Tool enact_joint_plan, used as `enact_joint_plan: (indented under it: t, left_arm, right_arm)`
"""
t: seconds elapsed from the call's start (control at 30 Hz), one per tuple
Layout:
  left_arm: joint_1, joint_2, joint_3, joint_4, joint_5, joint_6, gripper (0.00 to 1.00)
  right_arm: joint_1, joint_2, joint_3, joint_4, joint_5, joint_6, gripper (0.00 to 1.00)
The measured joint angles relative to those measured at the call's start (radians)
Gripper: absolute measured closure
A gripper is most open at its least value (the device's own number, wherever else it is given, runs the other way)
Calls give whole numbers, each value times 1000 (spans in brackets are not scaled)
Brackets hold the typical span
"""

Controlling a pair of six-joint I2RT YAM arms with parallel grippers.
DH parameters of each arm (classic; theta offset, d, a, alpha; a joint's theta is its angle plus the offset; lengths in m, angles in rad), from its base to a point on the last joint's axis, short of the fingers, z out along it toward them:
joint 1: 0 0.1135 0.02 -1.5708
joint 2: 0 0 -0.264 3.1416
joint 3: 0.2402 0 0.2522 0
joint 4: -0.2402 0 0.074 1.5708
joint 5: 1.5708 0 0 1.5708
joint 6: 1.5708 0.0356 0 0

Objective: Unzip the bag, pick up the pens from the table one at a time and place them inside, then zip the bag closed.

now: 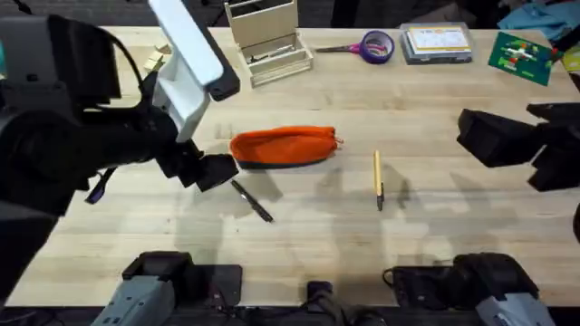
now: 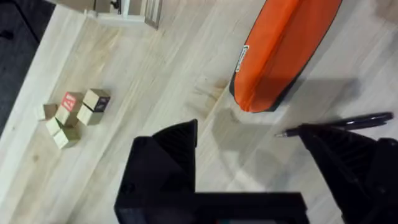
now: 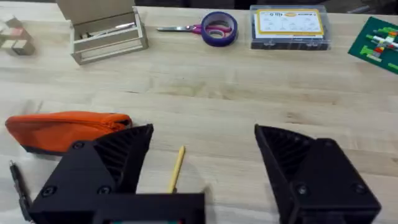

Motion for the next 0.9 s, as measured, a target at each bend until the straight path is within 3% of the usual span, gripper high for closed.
enact_joint_plan:
  t: [0.17,0.37,0.57,0.7,0.9]
  left_arm:
    - [15,57,0,14,1,67,8]
    - [97,104,0,17,11,107,8]
    - [175,106,0,18,127,161,8]
    - [189,117,0,32,179,177,8]
    - [190,146,0,79,180,184,8]
  right_arm:
    - [0,0,0,0,0,0,4]
    - [0,0,0,0,0,0,4]
    - [0,0,0,0,0,0,4]
    - [0,0,0,0,0,0,4]
    - [0,0,0,0,0,0,3]
